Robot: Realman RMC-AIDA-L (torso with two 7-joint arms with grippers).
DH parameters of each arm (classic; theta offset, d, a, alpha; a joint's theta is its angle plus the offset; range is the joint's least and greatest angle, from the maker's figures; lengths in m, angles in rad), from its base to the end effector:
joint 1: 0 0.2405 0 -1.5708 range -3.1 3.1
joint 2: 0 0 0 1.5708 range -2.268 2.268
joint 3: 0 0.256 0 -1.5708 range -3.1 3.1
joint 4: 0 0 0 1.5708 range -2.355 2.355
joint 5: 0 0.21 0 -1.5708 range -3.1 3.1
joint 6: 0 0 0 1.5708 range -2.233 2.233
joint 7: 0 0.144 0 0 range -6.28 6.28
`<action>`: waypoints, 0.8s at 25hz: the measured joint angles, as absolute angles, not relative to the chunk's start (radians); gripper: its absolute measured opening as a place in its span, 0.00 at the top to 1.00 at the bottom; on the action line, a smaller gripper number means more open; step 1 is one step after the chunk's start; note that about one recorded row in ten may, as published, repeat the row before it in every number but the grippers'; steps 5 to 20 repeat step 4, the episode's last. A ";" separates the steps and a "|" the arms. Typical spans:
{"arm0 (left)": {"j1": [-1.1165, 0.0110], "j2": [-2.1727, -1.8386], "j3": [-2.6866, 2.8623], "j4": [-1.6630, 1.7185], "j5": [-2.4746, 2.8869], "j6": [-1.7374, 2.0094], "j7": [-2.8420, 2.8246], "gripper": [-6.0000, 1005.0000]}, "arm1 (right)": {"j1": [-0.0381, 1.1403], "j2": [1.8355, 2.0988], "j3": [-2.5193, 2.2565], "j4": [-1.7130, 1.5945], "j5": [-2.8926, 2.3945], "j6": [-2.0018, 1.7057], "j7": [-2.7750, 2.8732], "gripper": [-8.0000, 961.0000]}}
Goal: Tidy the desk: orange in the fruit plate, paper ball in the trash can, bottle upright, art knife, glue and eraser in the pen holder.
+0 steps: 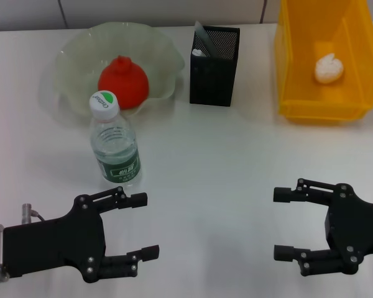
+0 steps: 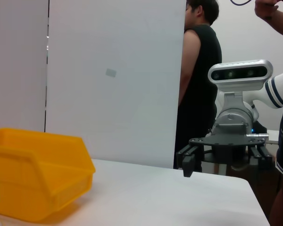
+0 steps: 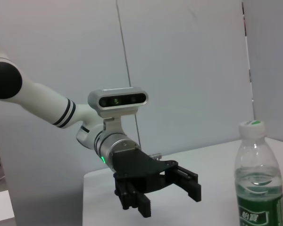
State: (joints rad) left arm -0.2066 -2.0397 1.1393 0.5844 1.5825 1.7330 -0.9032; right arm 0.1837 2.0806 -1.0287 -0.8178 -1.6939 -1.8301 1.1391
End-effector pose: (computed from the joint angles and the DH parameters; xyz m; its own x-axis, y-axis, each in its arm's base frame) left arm -0.2909 0.2160 -0.0232 0.7799 0.0937 0.6189 0.2003 -0.9741 -0.1049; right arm 0.2726 0.2230 0.0001 0.7824 -0.1451 -0.6056 -0.2128 -0.9762 -0.0410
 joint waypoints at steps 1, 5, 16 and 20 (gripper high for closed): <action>-0.206 -2.039 1.139 0.584 1.583 1.733 -0.903 0.20 | 0.184 2.081 -1.029 -0.818 -1.694 -1.830 1.139 0.12; -0.203 -2.038 1.135 0.584 1.583 1.733 -0.903 0.20 | 0.191 2.081 -1.028 -0.812 -1.694 -1.824 1.139 0.12; -0.203 -2.038 1.135 0.584 1.583 1.733 -0.903 0.20 | 0.191 2.081 -1.028 -0.812 -1.694 -1.824 1.139 0.12; -0.203 -2.038 1.135 0.584 1.583 1.733 -0.903 0.20 | 0.191 2.081 -1.028 -0.812 -1.694 -1.824 1.139 0.12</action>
